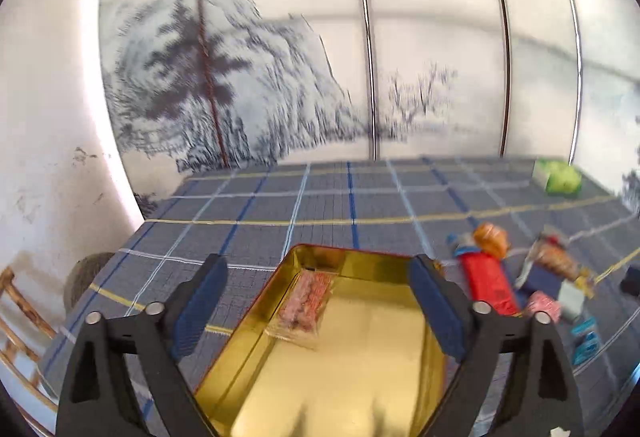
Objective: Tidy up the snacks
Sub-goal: 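Carry the pastry pack over the gold tin and release it with the left gripper, then grasp the blue candy with the right gripper and drop it into the tin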
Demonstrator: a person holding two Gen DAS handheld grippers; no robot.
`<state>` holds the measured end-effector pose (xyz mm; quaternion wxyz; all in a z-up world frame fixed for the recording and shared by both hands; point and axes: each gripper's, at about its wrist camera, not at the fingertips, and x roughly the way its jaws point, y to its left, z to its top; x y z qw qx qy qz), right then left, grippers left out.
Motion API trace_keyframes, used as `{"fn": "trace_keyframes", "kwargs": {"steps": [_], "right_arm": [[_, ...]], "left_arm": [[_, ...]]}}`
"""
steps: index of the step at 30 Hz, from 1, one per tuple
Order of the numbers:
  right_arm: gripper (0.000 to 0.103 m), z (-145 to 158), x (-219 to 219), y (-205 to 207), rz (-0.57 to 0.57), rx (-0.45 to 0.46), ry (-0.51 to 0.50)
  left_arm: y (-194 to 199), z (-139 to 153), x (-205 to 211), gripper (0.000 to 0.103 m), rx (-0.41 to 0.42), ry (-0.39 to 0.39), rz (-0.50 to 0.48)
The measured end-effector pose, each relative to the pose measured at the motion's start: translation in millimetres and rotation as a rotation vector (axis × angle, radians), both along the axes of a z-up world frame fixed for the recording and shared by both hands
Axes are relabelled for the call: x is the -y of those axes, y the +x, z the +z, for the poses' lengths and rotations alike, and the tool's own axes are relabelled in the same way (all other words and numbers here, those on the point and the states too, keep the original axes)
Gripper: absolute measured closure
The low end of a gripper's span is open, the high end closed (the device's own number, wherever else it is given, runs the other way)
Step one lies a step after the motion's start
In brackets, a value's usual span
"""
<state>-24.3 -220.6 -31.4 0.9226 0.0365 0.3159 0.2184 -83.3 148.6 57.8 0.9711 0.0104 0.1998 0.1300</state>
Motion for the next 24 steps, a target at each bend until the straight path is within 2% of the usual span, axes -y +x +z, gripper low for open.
{"fn": "trace_keyframes", "kwargs": {"steps": [3,5,6,8,12,13,14,15,20,24], "right_arm": [[0.016,-5,-31,-17,0.063,-0.030,-0.029],[0.025,-8,-45,-23,0.077,-0.042,-0.049],[0.026,-11,-51,-24,0.079,-0.049,-0.063],[0.033,-19,-57,-21,0.072,-0.079,-0.087],[0.041,-28,-61,-14,0.064,-0.118,-0.110],[0.051,-30,-63,-12,0.069,-0.127,-0.123],[0.067,-33,-65,-9,0.073,-0.143,-0.131],[0.074,-38,-67,-6,0.076,-0.171,-0.136],[0.076,-37,-69,-7,0.096,-0.180,-0.122],[0.076,-3,-80,-14,0.151,-0.116,-0.063]], "left_arm": [[-25,0,16,0.009,0.016,-0.006,-0.044],[-34,-3,26,0.007,0.001,0.003,-0.063],[-38,-5,29,0.007,-0.010,-0.010,-0.075],[-42,-10,33,0.006,-0.043,-0.041,-0.095],[-46,-17,33,0.004,-0.085,-0.058,-0.085],[-45,-18,31,0.002,-0.098,-0.059,-0.073],[-47,-19,30,0.001,-0.105,-0.060,-0.063],[-46,-20,27,0.001,-0.117,-0.064,-0.048],[-55,-22,17,0.001,-0.107,-0.043,0.002],[-66,-20,6,0.001,-0.083,-0.078,0.017]]}}
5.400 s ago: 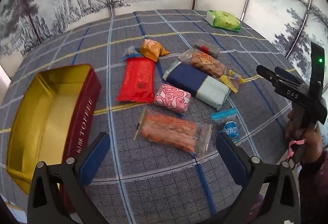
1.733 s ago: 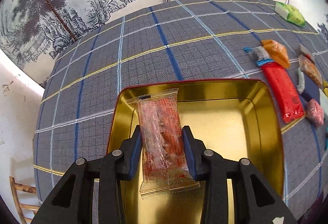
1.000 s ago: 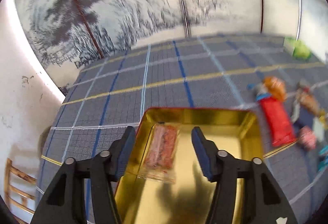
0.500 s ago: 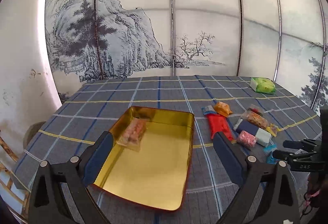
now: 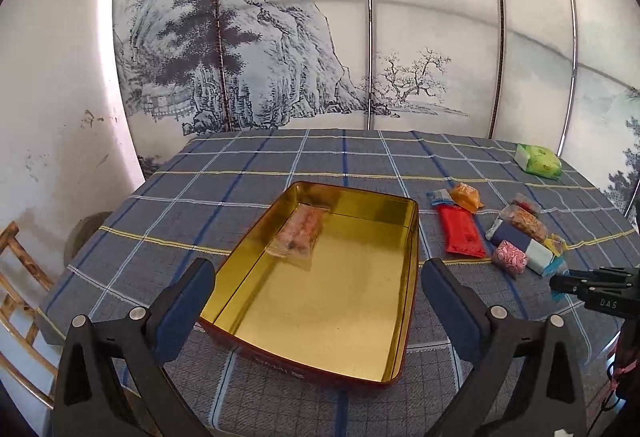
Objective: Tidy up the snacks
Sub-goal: 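Grasp the blue candy with the right gripper and drop it into the tin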
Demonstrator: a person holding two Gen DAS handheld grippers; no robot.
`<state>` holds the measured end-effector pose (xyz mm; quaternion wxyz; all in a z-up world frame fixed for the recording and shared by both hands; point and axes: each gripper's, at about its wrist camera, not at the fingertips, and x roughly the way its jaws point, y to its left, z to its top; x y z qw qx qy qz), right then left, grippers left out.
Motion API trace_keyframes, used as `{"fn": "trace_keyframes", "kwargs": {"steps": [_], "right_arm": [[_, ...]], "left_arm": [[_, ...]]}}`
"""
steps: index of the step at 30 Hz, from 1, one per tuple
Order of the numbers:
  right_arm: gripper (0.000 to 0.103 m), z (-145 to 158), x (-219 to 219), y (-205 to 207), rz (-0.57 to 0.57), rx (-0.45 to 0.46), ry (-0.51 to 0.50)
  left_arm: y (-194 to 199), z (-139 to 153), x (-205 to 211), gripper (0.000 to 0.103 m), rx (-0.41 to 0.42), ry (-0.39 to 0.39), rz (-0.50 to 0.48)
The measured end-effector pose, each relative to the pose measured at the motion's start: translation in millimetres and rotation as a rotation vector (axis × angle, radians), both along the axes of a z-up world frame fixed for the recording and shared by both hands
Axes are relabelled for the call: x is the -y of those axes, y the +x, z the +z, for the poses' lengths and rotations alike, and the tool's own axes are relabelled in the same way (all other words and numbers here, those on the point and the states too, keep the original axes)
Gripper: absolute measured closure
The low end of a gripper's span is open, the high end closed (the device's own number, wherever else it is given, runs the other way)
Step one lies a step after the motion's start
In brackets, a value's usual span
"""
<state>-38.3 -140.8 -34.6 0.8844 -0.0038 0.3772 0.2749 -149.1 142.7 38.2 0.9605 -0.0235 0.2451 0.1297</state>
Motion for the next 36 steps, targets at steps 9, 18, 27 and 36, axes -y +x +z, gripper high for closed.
{"fn": "trace_keyframes", "kwargs": {"steps": [9,18,27,36], "right_arm": [[0.076,68,-136,41,0.308,-0.025,0.114],[0.075,22,-246,101,0.328,-0.220,-0.001],[0.075,-3,-281,131,0.261,-0.261,-0.087],[0.074,-13,-287,143,0.210,-0.280,-0.088]], "left_arm": [[-11,3,-19,0.001,0.014,0.018,0.048],[-6,-2,-44,0.001,-0.033,0.041,0.074],[5,-13,-70,0.001,-0.070,0.014,0.096],[12,-25,-75,0.001,-0.120,0.006,0.097]]}}
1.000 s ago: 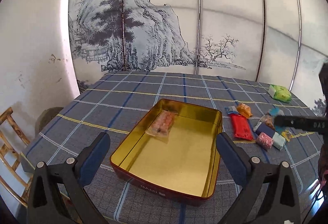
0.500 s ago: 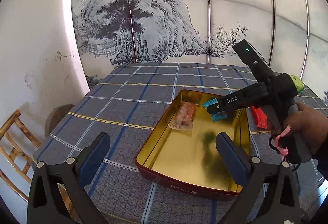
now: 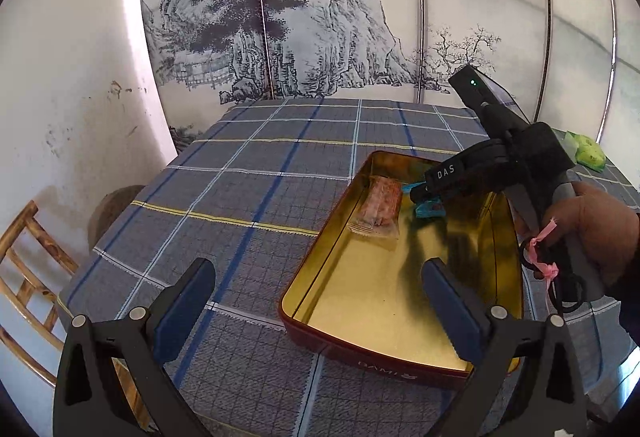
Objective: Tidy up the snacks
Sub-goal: 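Grasp the blue candy with the right gripper and drop it into the tin, then grasp the pink patterned pack with the left gripper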
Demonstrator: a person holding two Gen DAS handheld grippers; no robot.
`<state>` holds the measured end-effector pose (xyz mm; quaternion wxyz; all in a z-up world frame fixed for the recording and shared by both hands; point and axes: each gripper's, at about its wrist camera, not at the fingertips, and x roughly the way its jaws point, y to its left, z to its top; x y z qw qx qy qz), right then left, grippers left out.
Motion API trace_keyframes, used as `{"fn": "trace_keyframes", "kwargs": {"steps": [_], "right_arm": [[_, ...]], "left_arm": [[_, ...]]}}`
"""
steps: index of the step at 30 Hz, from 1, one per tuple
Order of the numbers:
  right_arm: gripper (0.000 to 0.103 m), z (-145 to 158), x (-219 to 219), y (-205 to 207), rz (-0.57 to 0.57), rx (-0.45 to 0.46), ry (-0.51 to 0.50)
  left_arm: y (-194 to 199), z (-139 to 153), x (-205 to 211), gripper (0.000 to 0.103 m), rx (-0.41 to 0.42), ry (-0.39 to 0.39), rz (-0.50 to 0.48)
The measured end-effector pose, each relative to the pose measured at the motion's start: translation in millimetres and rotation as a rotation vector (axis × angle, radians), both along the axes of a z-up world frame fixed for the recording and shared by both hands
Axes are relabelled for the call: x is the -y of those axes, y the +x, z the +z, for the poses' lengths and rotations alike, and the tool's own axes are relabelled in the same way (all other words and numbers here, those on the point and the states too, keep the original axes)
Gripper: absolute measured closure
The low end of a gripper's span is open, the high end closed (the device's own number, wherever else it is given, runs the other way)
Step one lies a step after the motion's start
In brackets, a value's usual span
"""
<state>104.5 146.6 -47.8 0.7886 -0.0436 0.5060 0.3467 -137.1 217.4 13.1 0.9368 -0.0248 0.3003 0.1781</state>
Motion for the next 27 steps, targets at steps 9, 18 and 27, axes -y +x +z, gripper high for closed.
{"fn": "trace_keyframes", "kwargs": {"steps": [9,18,27], "right_arm": [[0.073,24,8,-14,0.006,0.077,0.073],[0.058,58,50,-58,0.020,0.221,0.207],[0.049,62,132,-104,-0.030,0.349,0.200]], "left_arm": [[4,-1,6,0.001,-0.024,0.009,0.001],[3,1,21,0.001,-0.030,0.036,-0.018],[3,6,43,0.001,-0.037,0.076,-0.049]]}}
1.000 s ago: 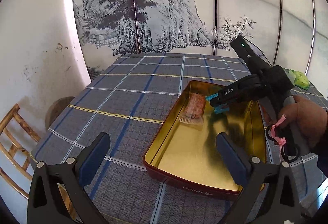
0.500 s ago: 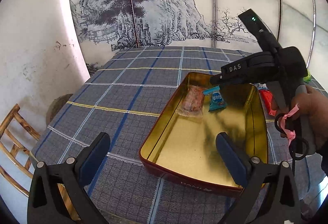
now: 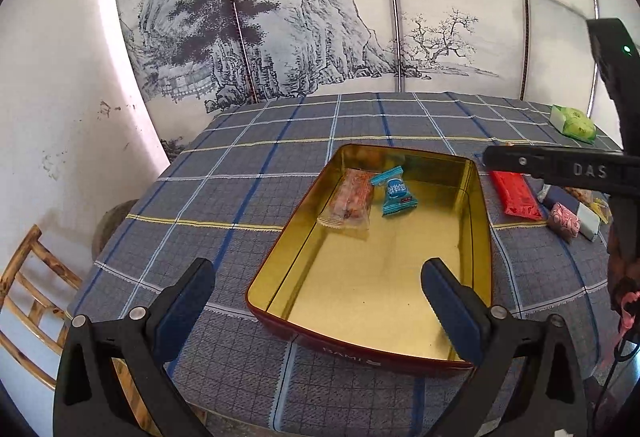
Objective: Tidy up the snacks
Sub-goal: 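Grasp the pink patterned pack with the left gripper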
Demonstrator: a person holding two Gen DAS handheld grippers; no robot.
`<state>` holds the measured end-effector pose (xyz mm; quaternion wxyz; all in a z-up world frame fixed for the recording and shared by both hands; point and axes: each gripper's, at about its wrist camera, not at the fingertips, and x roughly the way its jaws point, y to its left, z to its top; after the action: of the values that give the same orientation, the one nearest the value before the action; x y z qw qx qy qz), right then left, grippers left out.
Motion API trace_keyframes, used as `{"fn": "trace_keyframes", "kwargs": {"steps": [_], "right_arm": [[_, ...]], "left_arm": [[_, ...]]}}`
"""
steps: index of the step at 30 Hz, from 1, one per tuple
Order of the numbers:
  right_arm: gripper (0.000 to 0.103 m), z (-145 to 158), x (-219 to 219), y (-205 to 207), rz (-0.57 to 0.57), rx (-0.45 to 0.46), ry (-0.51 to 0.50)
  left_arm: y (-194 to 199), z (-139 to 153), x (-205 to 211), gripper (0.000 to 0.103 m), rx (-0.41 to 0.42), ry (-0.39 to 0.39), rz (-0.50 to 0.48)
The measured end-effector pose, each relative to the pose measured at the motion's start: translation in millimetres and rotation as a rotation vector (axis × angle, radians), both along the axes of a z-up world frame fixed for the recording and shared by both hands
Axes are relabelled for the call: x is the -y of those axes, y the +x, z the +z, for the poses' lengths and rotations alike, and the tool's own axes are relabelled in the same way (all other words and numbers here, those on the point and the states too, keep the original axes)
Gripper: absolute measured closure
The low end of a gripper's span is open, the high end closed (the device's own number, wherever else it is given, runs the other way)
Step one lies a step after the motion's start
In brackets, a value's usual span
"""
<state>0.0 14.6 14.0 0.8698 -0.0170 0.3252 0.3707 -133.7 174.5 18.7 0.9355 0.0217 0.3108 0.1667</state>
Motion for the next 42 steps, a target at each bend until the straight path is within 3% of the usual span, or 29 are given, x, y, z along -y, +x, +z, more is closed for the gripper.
{"fn": "trace_keyframes", "kwargs": {"steps": [8,14,17,20,23,26,31,34,38,42], "right_arm": [[0.039,-12,115,-12,-0.236,0.058,-0.030],[0.039,-40,206,7,-0.461,-0.016,-0.059],[0.039,-52,242,14,-0.527,-0.037,-0.062],[0.039,-61,263,22,-0.554,-0.053,-0.060],[0.038,-66,276,29,-0.551,-0.060,-0.047],[0.036,-72,282,31,-0.543,-0.067,-0.016],[0.034,-72,286,30,-0.511,-0.055,0.054],[0.033,-71,287,28,-0.487,-0.047,0.084],[0.032,-69,286,24,-0.467,-0.030,0.109],[0.031,-68,287,21,-0.454,-0.017,0.128]], "left_arm": [[3,6,26,0.001,-0.016,-0.001,-0.093],[10,14,59,0.001,-0.040,-0.040,-0.257],[19,18,80,0.001,-0.068,-0.101,-0.360],[40,15,105,0.001,-0.158,-0.232,-0.496],[66,7,129,0.001,-0.223,-0.347,-0.548],[94,-2,151,0.005,-0.274,-0.401,-0.548],[142,-18,186,0.009,-0.344,-0.420,-0.524],[166,-29,193,0.012,-0.384,-0.417,-0.454],[193,-50,188,0.033,-0.467,-0.534,-0.361],[205,-68,180,0.036,-0.509,-0.617,-0.282]]}}
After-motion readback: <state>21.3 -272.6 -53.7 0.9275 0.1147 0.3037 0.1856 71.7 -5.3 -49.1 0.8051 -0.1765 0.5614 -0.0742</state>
